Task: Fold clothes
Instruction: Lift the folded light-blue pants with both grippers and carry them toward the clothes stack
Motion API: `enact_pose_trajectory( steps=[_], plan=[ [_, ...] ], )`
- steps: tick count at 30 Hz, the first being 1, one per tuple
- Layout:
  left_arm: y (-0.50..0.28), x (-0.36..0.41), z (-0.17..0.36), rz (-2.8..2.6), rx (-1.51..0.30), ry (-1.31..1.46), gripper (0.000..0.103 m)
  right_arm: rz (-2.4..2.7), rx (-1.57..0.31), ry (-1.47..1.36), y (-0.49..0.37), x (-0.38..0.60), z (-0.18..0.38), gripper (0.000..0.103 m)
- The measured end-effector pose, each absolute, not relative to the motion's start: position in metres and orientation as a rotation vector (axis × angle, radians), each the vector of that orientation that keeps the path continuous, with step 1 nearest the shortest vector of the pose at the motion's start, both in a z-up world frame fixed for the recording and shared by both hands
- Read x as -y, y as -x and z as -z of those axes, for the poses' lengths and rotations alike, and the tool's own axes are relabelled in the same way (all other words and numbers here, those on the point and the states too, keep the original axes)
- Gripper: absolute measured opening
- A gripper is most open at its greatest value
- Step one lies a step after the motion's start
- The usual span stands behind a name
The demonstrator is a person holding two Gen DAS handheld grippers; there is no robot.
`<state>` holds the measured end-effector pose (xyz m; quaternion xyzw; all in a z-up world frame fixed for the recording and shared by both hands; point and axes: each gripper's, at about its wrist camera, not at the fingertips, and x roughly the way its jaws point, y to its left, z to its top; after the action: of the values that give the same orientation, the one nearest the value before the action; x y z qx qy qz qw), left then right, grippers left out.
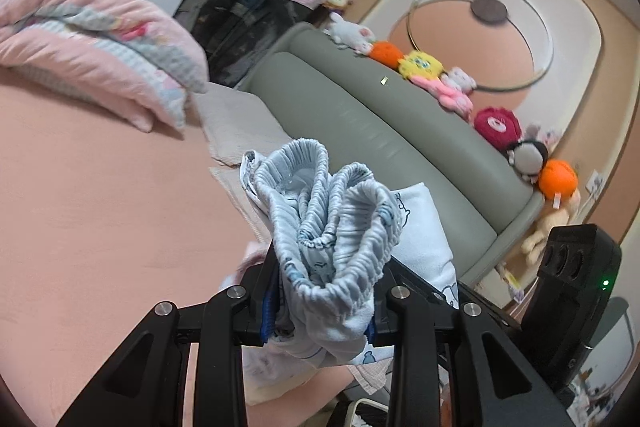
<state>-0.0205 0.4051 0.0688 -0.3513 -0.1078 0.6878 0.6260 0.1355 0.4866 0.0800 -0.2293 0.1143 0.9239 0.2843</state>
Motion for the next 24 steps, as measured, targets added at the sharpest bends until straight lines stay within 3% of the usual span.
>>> enact_pose_trajectory(
  steps=[7, 24],
  plan=[
    [0.002, -0.455, -0.079, -1.514, 0.185, 0.816, 0.029, -2.397, -0.352, 0.593, -0.159, -0.530, -0.093, 0.029],
    [0.001, -0.501, -0.042, -1.415, 0.281, 0.914, 0.029, -2.305, -0.420, 0.611, -0.175, -0.602, -0.076, 0.029]
  ],
)
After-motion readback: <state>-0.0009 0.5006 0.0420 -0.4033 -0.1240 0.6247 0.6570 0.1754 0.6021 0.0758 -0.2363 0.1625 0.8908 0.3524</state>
